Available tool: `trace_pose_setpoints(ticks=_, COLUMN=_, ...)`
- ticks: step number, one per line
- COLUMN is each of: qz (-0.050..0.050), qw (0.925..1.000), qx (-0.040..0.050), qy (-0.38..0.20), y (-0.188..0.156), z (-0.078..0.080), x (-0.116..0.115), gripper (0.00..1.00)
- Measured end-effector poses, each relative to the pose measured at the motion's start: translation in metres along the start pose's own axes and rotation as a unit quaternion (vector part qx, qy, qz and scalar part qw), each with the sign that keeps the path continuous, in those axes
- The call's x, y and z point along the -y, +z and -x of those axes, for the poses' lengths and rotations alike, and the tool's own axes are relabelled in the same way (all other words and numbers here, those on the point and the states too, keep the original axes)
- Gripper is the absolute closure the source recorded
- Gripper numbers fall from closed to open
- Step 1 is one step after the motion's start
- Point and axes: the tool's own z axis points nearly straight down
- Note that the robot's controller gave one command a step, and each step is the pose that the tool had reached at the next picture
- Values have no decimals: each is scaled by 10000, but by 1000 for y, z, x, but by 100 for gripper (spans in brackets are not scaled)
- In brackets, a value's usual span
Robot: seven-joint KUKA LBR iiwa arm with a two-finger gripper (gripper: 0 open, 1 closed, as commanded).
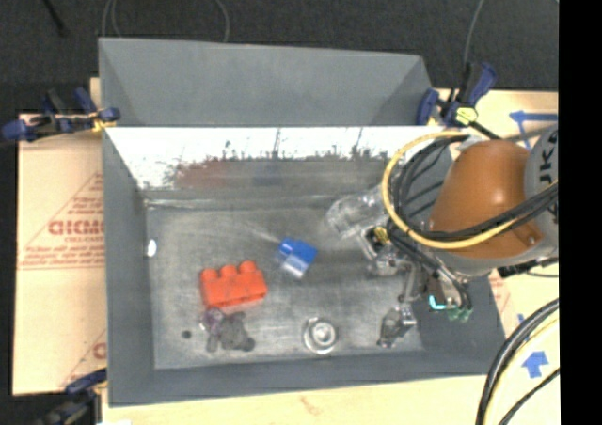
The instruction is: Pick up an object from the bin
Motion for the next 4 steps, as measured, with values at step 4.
trace_pose_setpoints(ticks=4, qz=4, qw=9993, qx=60, qy=-376, y=76, z=15, x=-81, gripper=0)
